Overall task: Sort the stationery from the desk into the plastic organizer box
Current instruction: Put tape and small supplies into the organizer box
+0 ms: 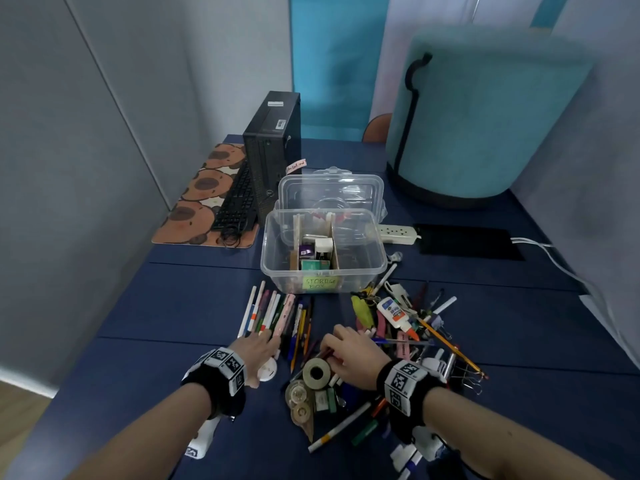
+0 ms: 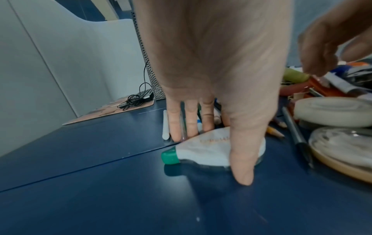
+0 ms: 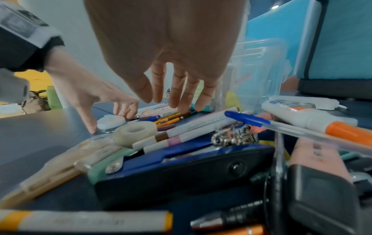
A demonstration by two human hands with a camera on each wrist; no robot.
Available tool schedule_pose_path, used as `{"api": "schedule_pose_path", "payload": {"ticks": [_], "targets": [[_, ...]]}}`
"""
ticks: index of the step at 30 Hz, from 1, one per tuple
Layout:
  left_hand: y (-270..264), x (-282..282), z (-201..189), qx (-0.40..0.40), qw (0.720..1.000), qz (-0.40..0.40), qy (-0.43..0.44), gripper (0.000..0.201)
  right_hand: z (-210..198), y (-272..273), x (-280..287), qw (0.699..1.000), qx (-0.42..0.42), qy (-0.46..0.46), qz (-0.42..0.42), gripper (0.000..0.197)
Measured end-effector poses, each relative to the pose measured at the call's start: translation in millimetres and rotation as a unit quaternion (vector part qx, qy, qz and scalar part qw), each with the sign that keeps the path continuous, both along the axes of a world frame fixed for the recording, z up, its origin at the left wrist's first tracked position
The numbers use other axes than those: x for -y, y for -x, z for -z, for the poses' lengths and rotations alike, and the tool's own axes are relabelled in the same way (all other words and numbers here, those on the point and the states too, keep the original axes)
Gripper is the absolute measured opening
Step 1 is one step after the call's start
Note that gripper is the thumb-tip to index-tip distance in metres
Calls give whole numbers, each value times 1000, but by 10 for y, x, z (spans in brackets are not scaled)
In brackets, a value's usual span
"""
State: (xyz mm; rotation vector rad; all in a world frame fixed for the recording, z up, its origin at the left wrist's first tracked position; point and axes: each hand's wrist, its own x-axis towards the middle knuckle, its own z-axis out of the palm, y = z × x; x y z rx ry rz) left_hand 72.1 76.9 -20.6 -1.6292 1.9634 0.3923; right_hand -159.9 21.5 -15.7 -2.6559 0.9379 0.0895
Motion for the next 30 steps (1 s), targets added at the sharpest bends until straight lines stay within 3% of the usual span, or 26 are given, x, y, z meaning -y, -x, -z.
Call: {"api": "schedule_pose_path", "payload": {"ticks": [3, 5, 9, 12, 14, 17, 23, 25, 28, 30], "targets": [[0, 20, 17, -12, 1000, -5, -3, 72, 56, 53, -99, 999, 6, 23, -21, 23], [12, 62, -8, -20, 1000, -2, -5, 67, 87, 140, -76, 997, 49, 65, 9, 20], [80, 186, -70, -52, 998, -3, 34, 58, 29, 466, 317, 963, 77, 88, 243, 25], [200, 331, -65, -69, 992, 12, 102, 59, 50, 740, 632, 925, 16, 26, 379, 38], [293, 439, -16, -85, 988, 10, 126, 58, 97, 836, 699, 921, -21, -44, 385, 46], [402, 582, 65, -132, 982, -14, 134, 53, 146, 873, 703, 928, -33, -69, 363, 45], [514, 730, 168, -164, 974, -44, 149, 52, 18, 979, 831, 927, 35, -117, 355, 35], [538, 769, 191, -174, 970, -46, 162, 51, -53, 1092, 884, 896, 99, -179, 393, 31], [579, 817, 234, -141, 977, -39, 153, 54, -114, 1279, 856, 774, 271, -331, 467, 19], [634, 834, 244, -104, 984, -32, 143, 56, -129, 1379, 804, 704, 340, -359, 510, 16]]}}
